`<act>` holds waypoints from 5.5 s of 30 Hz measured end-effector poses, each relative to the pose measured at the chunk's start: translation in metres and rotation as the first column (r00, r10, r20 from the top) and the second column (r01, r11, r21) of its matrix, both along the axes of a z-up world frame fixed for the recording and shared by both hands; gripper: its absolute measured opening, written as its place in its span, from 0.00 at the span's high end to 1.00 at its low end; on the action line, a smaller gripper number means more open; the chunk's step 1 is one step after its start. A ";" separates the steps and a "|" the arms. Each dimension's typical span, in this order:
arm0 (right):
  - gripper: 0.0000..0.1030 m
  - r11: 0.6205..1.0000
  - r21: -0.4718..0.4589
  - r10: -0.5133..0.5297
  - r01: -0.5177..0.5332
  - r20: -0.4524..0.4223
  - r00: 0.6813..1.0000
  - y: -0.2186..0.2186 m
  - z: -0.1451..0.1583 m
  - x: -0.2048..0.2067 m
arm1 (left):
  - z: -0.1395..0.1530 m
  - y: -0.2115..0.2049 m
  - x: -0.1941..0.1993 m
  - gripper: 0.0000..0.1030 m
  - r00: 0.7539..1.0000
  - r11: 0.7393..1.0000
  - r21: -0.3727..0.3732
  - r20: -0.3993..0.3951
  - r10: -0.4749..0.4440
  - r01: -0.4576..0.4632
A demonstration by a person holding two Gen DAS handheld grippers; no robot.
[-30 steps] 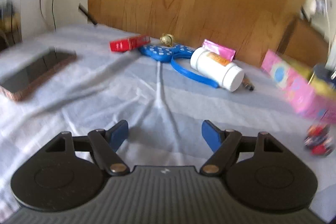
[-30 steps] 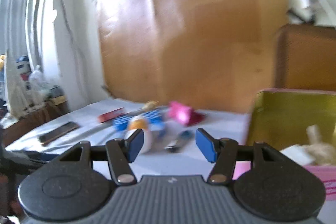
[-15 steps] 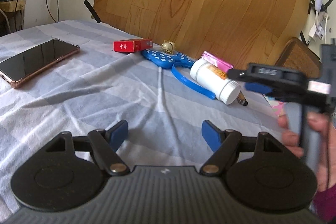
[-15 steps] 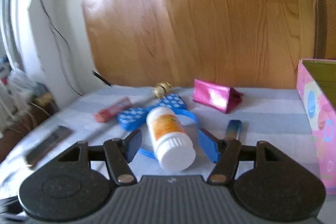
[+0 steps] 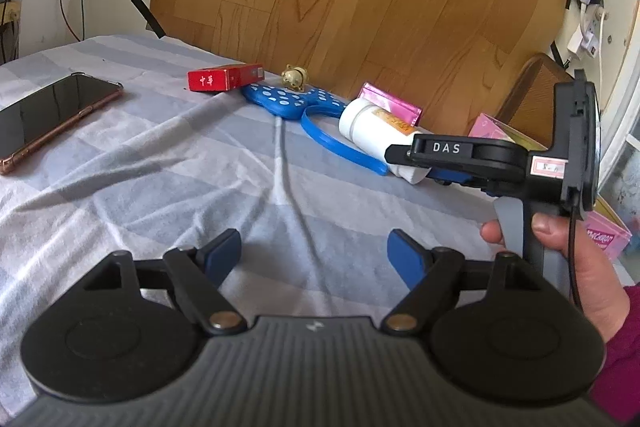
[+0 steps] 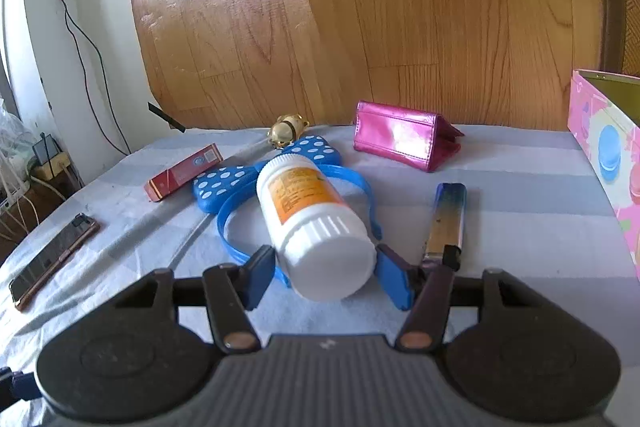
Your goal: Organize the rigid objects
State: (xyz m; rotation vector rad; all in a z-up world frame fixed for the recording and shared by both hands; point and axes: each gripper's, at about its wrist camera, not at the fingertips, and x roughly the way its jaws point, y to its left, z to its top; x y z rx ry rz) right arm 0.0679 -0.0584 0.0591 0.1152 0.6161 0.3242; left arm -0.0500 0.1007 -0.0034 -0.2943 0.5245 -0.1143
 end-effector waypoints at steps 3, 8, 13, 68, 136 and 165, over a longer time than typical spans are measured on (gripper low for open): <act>0.46 1.000 -0.007 -0.001 0.001 0.002 1.000 0.001 0.000 0.000 | 0.001 0.000 -0.001 0.20 1.000 1.000 -0.005 0.006 -0.007 0.008; 0.47 1.000 -0.023 0.000 0.000 0.008 1.000 0.004 0.001 -0.002 | 0.001 -0.003 -0.002 0.20 1.000 1.000 -0.008 0.007 -0.005 0.005; 0.47 1.000 -0.028 0.003 -0.003 0.011 1.000 0.005 0.001 -0.002 | 0.001 -0.002 -0.001 0.20 1.000 1.000 -0.008 0.008 -0.006 0.006; 0.38 0.948 -0.037 0.317 -0.317 -0.001 0.948 -0.061 0.010 -0.146 | 0.025 -0.026 0.020 0.03 0.991 0.970 -0.210 -0.008 -0.131 0.126; 0.28 0.951 -0.186 0.260 -0.248 0.044 0.965 -0.188 0.002 -0.178 | 0.015 -0.202 0.029 0.16 0.851 0.849 -0.118 -0.051 -0.523 0.515; 0.14 0.864 -0.120 0.495 -0.490 0.017 0.869 -0.038 0.000 -0.094 | 0.016 -0.040 0.025 0.23 0.987 0.969 -0.193 0.003 -0.158 0.155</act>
